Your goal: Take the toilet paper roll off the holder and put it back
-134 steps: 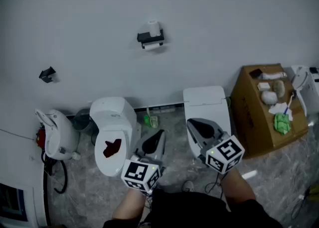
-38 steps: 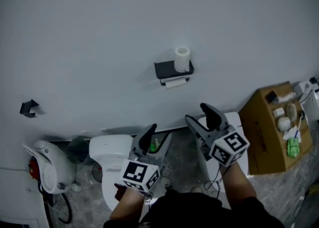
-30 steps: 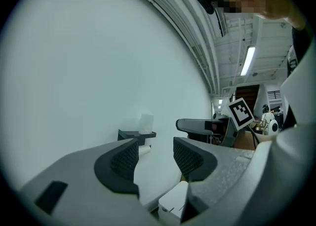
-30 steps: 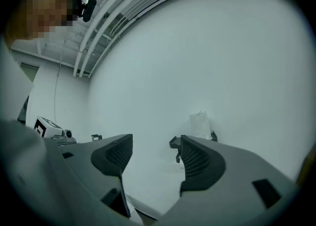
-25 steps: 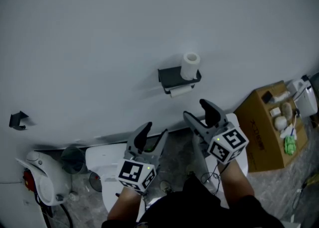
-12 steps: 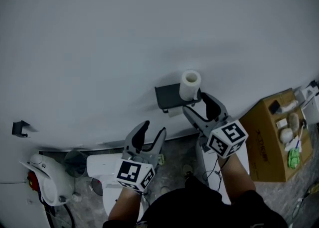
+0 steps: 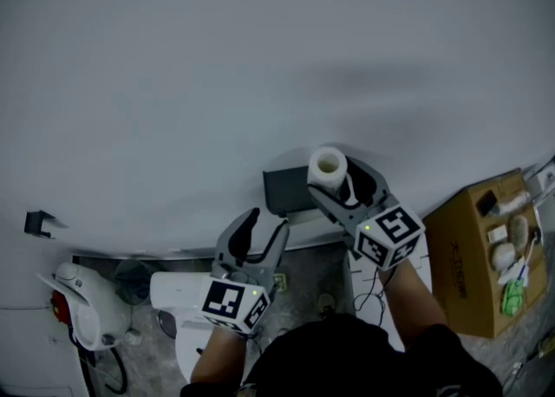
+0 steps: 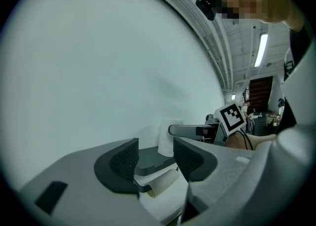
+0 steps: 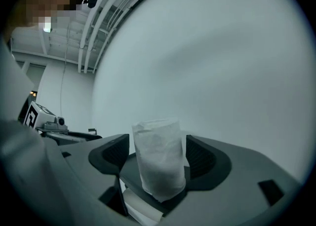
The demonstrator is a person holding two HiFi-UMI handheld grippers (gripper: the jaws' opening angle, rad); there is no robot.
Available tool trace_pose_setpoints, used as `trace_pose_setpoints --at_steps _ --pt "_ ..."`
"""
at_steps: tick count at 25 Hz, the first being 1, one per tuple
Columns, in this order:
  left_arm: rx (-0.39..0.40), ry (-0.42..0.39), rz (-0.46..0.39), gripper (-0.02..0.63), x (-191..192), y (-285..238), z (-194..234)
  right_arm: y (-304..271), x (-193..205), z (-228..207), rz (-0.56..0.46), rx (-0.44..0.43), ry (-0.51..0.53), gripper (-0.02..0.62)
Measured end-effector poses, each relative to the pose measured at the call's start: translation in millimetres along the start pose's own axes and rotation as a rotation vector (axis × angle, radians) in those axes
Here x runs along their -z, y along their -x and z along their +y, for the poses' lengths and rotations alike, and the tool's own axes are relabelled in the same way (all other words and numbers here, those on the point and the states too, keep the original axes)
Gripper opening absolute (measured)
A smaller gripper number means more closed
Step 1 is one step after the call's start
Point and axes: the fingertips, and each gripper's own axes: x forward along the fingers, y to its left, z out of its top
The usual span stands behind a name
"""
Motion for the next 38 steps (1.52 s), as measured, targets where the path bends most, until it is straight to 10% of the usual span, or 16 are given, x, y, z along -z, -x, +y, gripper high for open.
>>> trace_pose_setpoints --at_steps 21,38 --pt "-0.057 0.008 -0.014 0.207 -4.9 5.8 14.0 -11.9 -11.7 4.7 -0.026 -0.015 0.107 0.311" --pt "0.028 0.032 -0.05 0.207 -5.7 93.3 6.0 31.5 -22.0 96.5 -0.069 0.041 0.126 0.31"
